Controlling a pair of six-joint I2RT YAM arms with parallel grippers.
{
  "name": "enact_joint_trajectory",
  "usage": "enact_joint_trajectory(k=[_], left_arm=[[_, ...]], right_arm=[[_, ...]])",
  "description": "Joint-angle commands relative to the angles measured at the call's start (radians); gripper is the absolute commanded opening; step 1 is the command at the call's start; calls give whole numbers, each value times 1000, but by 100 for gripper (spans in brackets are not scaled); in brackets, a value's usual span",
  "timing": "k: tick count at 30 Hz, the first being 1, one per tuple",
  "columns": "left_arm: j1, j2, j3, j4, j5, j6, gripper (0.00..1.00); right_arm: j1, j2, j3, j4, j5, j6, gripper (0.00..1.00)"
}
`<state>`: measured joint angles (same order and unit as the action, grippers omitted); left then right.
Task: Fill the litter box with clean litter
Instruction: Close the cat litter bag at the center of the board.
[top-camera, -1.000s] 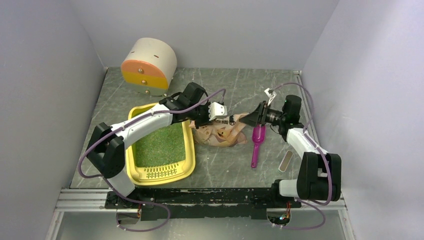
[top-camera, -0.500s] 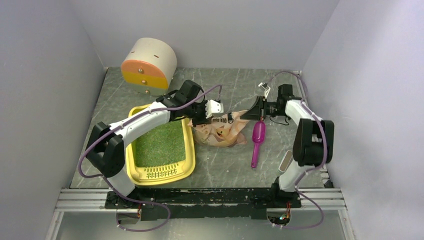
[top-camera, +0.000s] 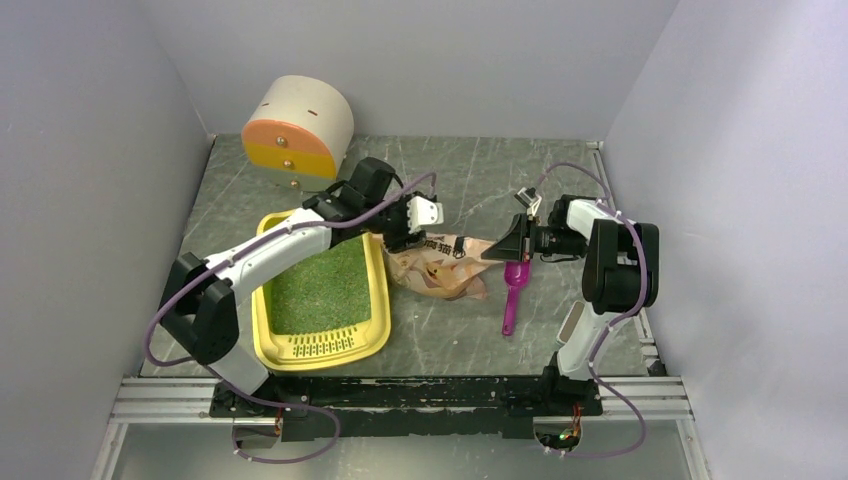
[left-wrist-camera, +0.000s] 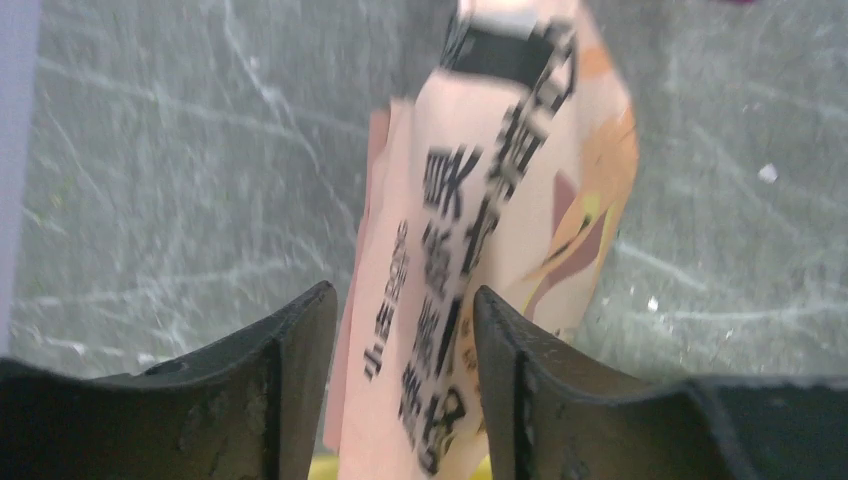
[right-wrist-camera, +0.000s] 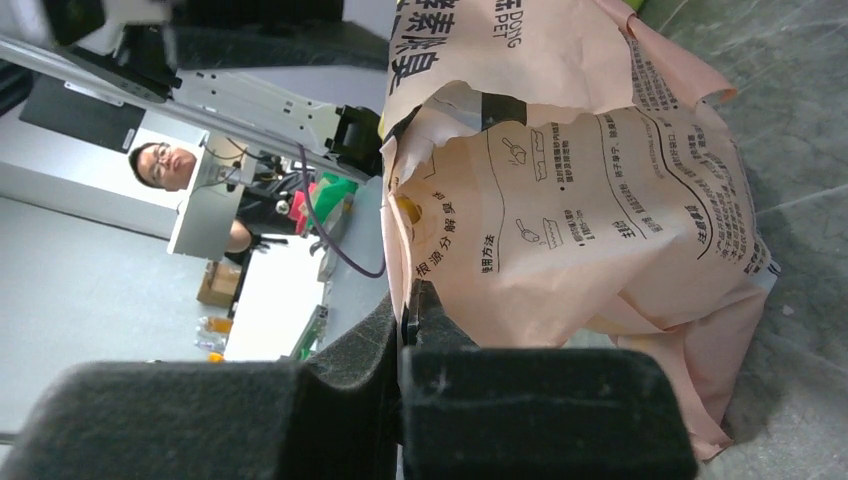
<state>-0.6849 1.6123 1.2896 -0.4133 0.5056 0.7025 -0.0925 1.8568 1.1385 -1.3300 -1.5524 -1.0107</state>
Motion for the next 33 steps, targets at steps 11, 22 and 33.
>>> enact_joint_trajectory(k=[11,22,33], left_arm=[[-276,73,94,75,-143,170,62],[-309,122,66,196,-281,151,61],[-308,211,149,-16,-330,207,36]], right_arm=[[-9,5,12,-66,-75,-24,0],[-9,-24,4,-65,-75,-31,0],[-9,-67,7,-65,-75,-41,9]])
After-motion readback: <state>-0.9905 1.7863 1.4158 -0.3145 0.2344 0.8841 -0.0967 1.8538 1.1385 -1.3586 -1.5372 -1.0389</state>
